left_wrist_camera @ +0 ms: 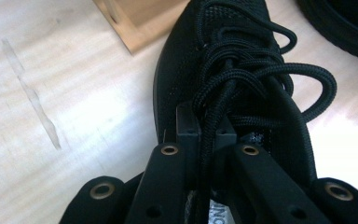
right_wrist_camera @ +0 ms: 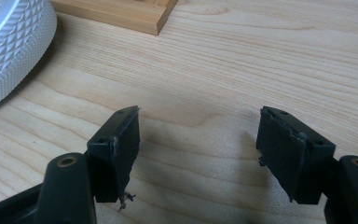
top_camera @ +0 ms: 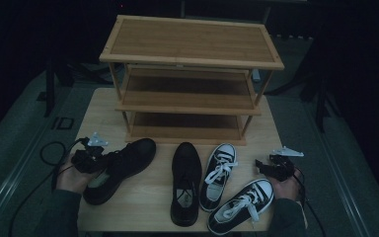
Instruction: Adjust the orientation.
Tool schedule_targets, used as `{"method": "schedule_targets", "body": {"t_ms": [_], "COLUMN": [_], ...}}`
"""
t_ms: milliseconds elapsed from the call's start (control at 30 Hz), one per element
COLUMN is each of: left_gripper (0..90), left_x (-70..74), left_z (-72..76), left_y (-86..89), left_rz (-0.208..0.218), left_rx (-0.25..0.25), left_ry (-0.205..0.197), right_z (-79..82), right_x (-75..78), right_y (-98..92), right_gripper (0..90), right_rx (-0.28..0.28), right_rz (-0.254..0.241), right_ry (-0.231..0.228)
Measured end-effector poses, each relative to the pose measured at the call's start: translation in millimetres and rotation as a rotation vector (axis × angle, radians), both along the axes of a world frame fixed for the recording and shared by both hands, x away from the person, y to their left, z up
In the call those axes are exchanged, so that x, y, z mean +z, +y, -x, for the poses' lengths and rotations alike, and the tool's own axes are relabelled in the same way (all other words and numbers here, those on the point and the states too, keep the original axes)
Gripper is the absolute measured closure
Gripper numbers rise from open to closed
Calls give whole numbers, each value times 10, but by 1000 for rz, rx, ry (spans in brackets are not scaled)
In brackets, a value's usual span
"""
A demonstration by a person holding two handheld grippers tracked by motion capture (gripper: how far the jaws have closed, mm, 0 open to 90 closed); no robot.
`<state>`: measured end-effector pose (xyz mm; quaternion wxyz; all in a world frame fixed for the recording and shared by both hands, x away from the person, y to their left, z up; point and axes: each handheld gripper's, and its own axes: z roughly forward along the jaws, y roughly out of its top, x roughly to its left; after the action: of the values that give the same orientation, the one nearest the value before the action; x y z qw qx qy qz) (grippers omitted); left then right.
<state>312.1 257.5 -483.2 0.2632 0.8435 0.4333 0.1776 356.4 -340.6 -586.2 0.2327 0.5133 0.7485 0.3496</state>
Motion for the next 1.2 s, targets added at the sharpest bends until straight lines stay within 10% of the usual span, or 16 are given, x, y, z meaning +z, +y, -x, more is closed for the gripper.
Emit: {"method": "schedule_targets", "body": {"t_ms": [600,800,1200], "left_gripper": [870,632,523], "left_x": [-54,-16,214], "left_z": [-433,-420,-225], "left_y": [94,150,171], "left_rz": [20,61,97], "left_rx": [-41,-7,47], "left_ry": [-33,-17,-30], "right_z": [0,0,-1], "right_x": [0,0,0], "right_y": [0,0,0], "right_gripper": [296,295,293], "right_rx": [0,0,1], "right_rz": [0,0,0], "right_ry": [0,0,1]}}
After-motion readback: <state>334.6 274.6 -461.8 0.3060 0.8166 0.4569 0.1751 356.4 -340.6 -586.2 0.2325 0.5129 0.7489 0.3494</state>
